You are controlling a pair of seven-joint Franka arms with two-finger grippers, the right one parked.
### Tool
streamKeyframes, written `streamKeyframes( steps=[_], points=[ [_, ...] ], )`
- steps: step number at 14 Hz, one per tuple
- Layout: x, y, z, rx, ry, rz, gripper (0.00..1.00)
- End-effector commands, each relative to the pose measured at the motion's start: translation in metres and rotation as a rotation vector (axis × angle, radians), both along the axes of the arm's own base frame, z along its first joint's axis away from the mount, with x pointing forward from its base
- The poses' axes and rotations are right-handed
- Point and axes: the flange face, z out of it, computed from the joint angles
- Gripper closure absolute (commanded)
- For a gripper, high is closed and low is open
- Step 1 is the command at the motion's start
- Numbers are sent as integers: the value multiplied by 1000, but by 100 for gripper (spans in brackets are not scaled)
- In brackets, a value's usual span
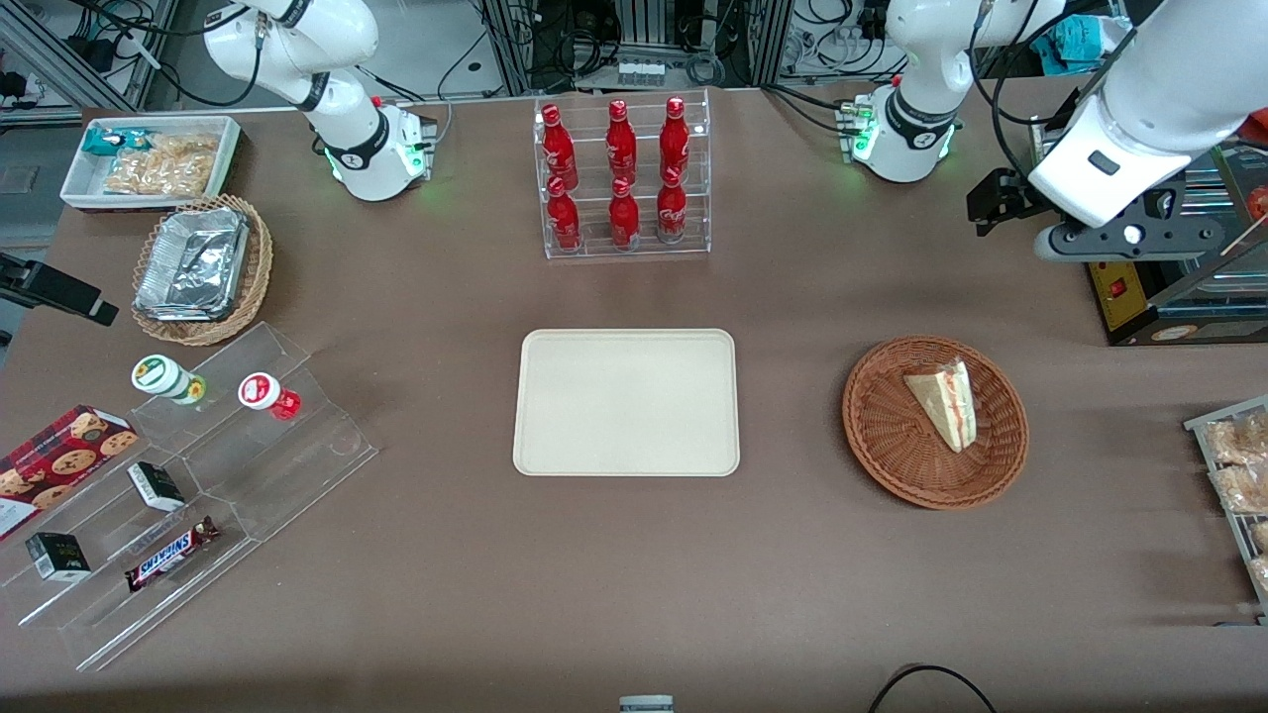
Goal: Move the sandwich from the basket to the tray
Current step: 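Move the left gripper down over the sandwich in the wicker basket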
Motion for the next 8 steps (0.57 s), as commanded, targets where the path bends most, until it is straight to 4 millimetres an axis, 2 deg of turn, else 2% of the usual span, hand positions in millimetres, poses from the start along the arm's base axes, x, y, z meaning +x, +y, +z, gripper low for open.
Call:
streamKeyframes(
  steps=[1,4,5,6,8],
  points=[
    [-3,6,5,24,4,-19,0],
    [9,18,-6,23,18,14,0],
    [16,21,-22,25,40,16,0],
    [29,37,-47,22,74,44,0],
    [51,46,-106,10,116,59,0]
  ],
)
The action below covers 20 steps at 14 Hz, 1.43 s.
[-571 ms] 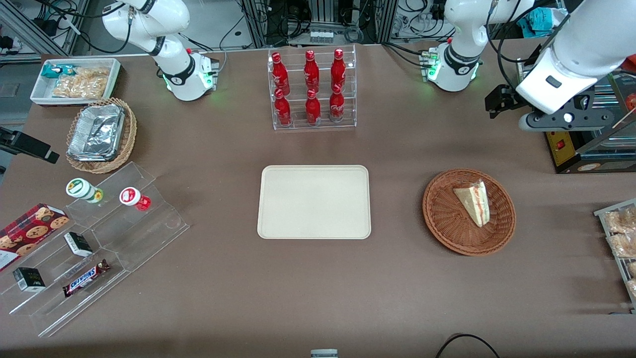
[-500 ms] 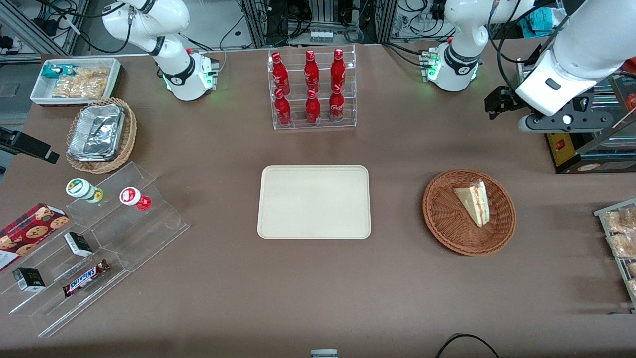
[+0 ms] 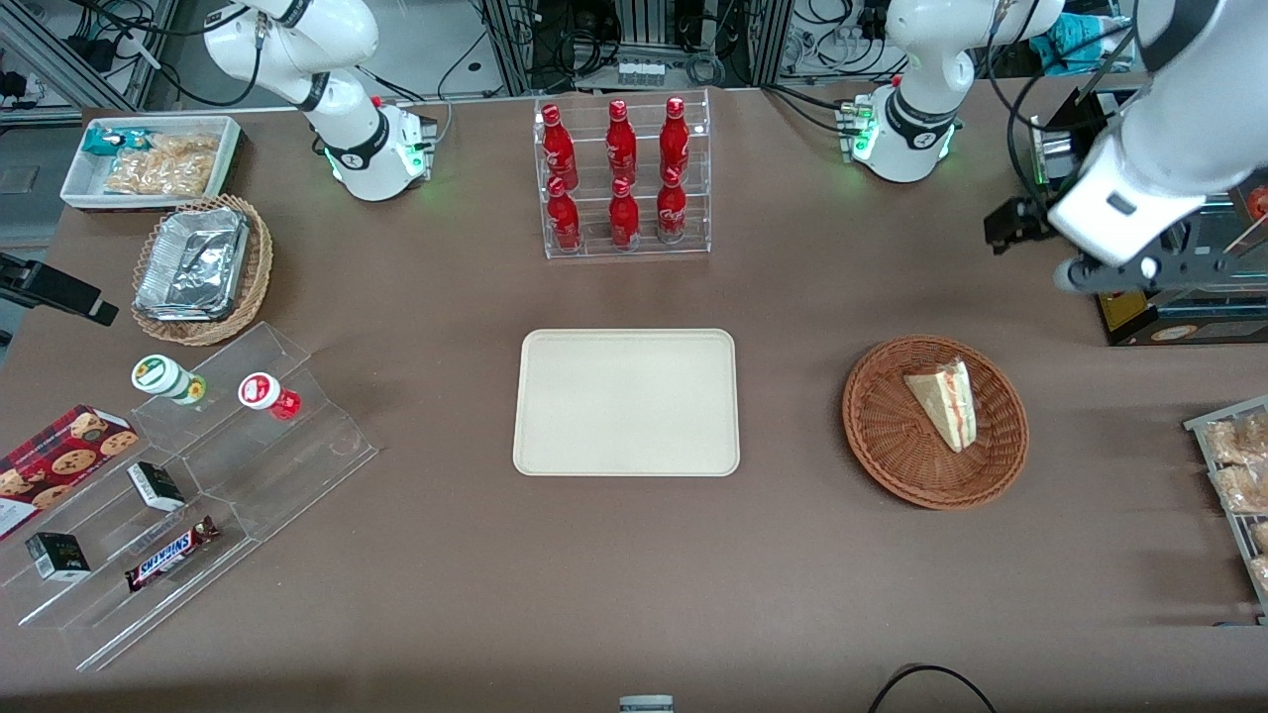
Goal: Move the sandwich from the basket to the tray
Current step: 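Move the left gripper down over the sandwich in the wicker basket, then close the left gripper on the wrapped sandwich and lift it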
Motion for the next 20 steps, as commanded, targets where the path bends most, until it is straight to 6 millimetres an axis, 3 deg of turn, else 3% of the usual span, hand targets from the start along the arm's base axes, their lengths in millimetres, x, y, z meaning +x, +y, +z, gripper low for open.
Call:
streamKeyframes(
  steps=[1,2,4,6,8,11,17,20],
  points=[
    [31,12,-87,-16,38,5,0],
    [36,12,-117,-19,34,13,0],
    [37,43,-189,-9,30,132,0],
    [33,46,-241,-19,13,198,0],
    [39,56,-274,7,17,350,0],
    [42,71,-295,8,23,386,0],
    [55,58,-315,-104,-20,494,0],
    [54,62,-346,-91,-22,464,0]
  ],
)
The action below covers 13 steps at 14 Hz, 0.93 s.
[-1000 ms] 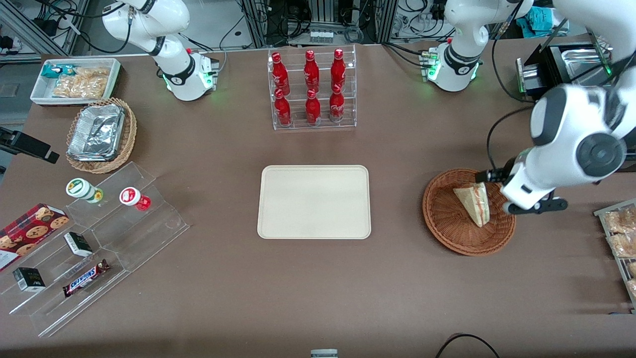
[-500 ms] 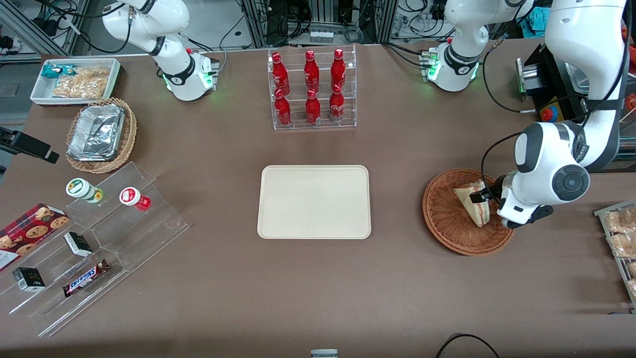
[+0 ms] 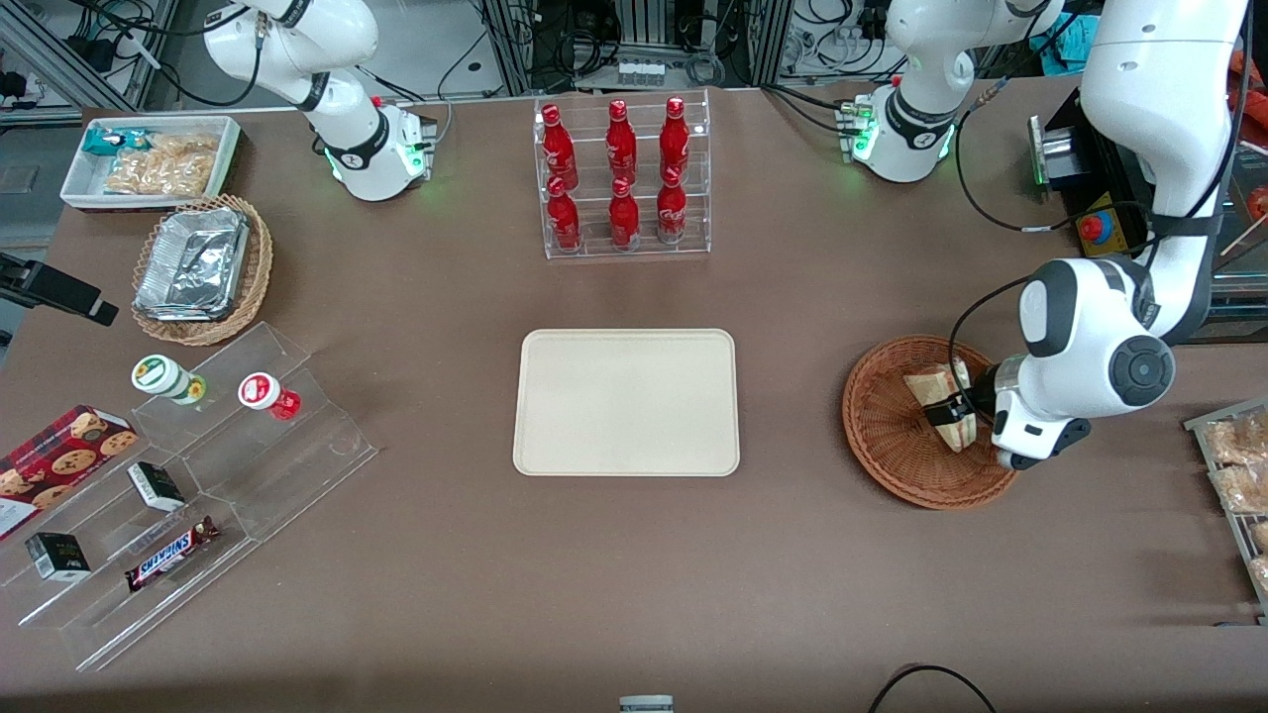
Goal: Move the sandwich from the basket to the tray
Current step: 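Close the left gripper on the wrapped sandwich and lift it, then carry the sandwich with the left gripper over the beige tray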
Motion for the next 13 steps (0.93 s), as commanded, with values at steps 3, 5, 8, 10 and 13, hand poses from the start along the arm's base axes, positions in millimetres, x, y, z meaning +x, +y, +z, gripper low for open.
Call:
streamKeyframes(
  steps=[3,5,8,10,13],
  points=[
    [0,5,-29,33,5,-28,0],
    [0,5,-26,34,2,-26,0],
    [-4,3,-44,31,6,-28,43],
    [-8,1,-49,32,7,-33,85],
    [2,-5,-13,42,-45,-45,92]
  ],
)
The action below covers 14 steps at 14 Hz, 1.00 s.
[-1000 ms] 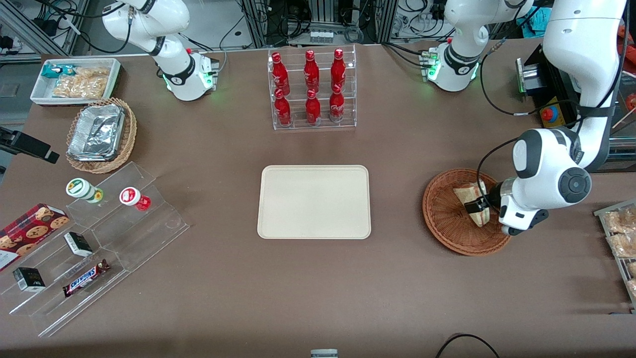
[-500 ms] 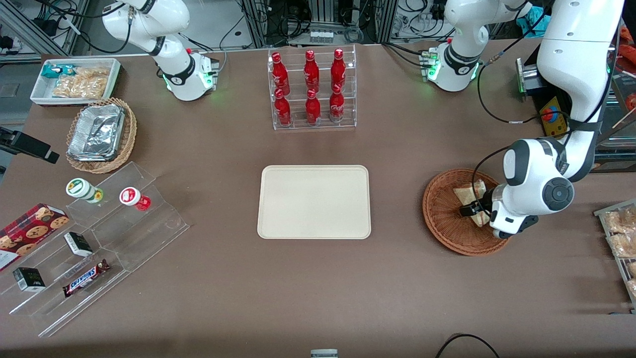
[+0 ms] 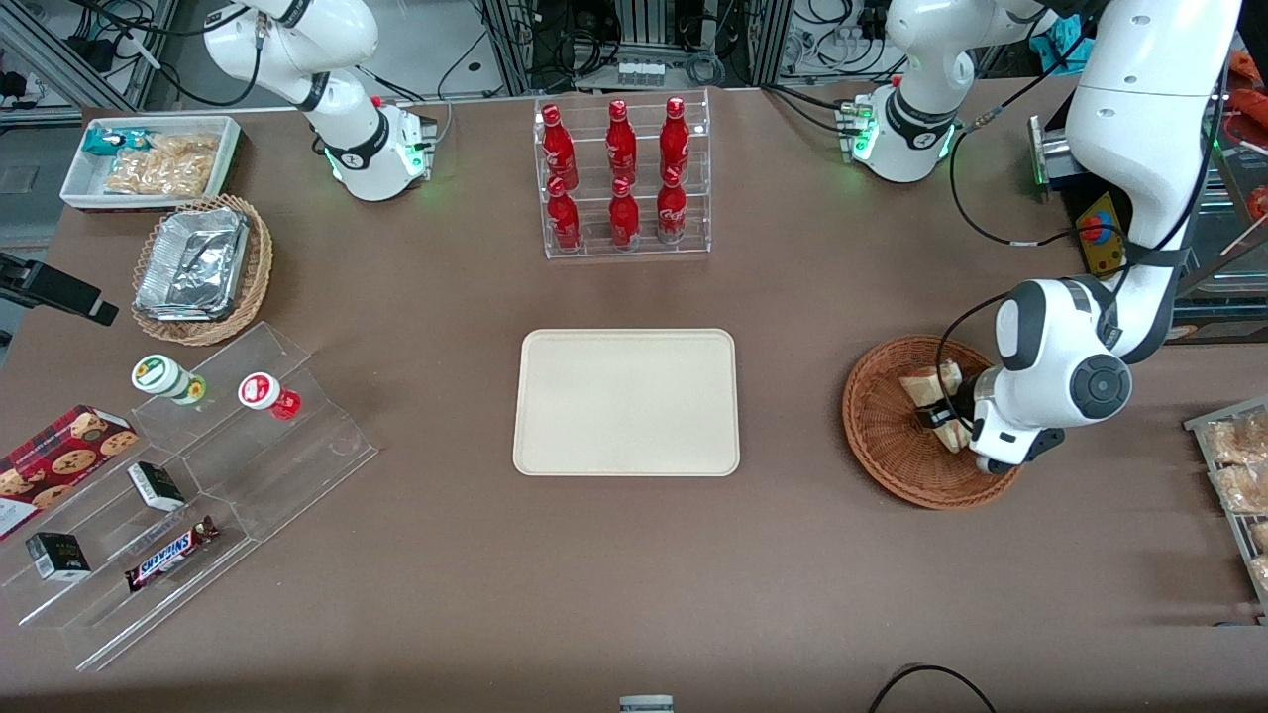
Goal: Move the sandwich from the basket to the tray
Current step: 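Carry the sandwich with the left gripper over the beige tray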
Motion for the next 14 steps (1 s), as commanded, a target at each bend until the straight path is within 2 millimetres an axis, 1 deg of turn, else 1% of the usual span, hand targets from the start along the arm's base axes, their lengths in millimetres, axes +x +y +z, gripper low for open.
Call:
streamKeyframes(
  steps=[1,3,4,5,7,8,10,11,12,13,14],
  points=[
    [10,-18,56,25,-48,-63,94],
    [17,-59,105,25,-13,-228,94],
    [16,-85,125,10,-10,-293,93],
    [5,-136,136,-20,-27,-395,91],
    [-13,-214,142,-41,-56,-594,91],
    [-21,-245,147,-40,-69,-634,91],
    [-35,-320,146,-45,-83,-614,91],
    [-39,-350,129,-43,-70,-591,91],
    [-39,-373,120,-35,-78,-580,91],
    [-45,-403,104,-32,-78,-574,91],
    [-53,-428,88,-38,-69,-549,91]
  ],
)
